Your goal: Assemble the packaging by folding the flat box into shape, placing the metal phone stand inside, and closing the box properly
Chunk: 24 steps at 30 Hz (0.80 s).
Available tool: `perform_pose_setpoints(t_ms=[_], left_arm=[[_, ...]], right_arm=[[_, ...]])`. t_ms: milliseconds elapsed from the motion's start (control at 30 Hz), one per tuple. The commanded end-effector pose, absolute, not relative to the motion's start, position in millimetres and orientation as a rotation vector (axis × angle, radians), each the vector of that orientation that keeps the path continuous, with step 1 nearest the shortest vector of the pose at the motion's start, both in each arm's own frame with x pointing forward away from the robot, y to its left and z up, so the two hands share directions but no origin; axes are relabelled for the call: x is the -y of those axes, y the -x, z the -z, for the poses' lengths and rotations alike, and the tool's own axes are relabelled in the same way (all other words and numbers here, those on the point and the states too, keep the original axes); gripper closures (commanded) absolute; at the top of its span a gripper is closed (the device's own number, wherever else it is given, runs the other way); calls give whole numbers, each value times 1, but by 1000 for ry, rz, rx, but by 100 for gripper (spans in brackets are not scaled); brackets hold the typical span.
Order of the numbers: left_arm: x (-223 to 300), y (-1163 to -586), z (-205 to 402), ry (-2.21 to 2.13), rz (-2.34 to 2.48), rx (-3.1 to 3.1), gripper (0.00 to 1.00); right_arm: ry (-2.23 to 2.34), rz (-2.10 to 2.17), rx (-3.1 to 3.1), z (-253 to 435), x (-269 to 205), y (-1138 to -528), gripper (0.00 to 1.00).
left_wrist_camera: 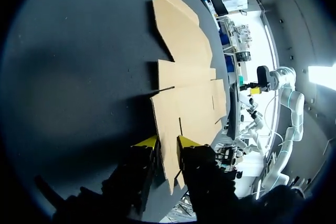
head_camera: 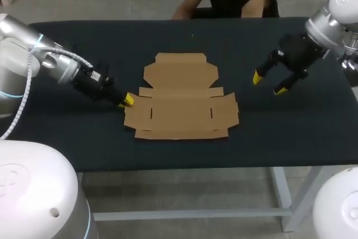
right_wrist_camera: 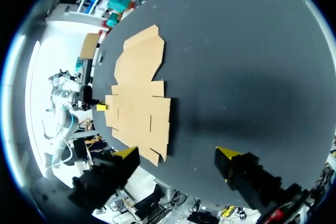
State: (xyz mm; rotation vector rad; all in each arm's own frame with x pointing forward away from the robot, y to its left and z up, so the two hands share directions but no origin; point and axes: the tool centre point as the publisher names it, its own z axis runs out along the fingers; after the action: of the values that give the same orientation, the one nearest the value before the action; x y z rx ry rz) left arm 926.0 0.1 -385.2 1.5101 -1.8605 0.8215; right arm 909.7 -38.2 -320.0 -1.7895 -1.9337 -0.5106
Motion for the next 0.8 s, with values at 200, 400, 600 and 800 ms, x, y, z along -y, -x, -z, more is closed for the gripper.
perform_pose_setpoints(t_ms=[200, 400, 600, 800], left_arm=[[-18, -939, 349, -1687, -842, 1965, 0], [-35, -952, 323, -1753, -867, 2024, 0], [-44, -958, 305, -1790, -946, 2078, 0], [-49, -965, 292, -1840, -950, 2125, 100]], right_arm=[[1877, 523, 1904, 314, 39, -908, 0], [1976, 586, 1852, 310, 37, -904, 0], [2014, 678, 1790, 313, 33, -907, 0], [2010, 706, 1815, 302, 26, -920, 0]])
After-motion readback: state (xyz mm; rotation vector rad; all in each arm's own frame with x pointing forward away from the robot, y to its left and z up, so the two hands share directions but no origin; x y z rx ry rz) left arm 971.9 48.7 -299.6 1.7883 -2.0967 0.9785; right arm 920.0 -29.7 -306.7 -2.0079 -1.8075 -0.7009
